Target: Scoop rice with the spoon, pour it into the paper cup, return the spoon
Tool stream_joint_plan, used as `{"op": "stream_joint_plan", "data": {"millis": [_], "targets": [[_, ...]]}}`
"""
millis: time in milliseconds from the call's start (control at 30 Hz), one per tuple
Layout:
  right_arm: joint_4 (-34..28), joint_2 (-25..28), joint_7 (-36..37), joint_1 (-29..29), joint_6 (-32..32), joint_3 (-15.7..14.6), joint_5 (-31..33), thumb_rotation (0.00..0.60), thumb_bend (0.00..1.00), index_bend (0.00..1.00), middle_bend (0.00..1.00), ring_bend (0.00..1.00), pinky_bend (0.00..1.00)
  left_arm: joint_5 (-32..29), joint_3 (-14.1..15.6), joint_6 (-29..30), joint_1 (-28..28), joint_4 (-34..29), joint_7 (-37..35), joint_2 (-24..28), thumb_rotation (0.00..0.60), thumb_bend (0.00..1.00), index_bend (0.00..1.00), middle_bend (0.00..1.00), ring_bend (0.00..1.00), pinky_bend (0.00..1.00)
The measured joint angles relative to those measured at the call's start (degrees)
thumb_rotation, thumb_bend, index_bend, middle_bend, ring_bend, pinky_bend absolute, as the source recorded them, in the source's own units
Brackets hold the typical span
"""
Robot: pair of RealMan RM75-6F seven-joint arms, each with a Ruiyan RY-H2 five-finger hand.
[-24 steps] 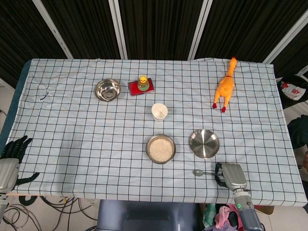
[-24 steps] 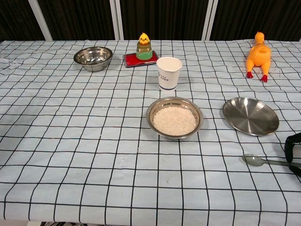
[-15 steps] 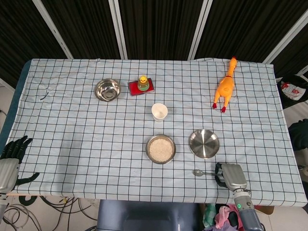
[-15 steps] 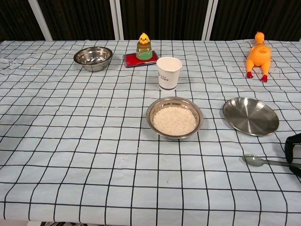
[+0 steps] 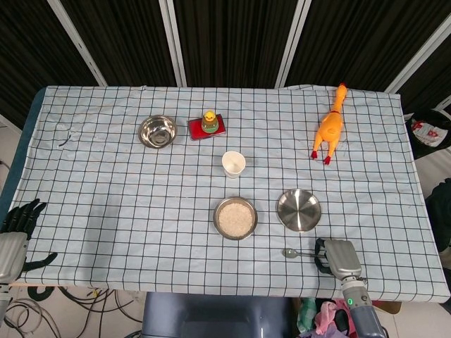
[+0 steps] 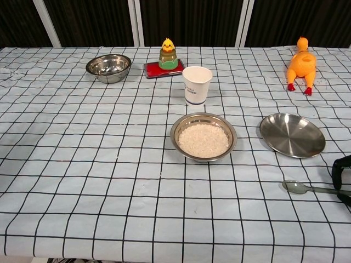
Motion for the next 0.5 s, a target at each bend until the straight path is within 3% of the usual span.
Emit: {"op": "stream_joint_plan", "data": {"millis": [500], "targets": [[0.0, 0.0, -0.2, 0.1, -0.1, 0.0, 0.3, 0.6, 0.38, 0.59, 1.0, 1.0, 1.0, 0.0, 0.0, 0.0, 0.0, -0.1, -0.1, 0.1, 0.6, 0.01, 0.0, 0.0, 0.0, 0.0]]}}
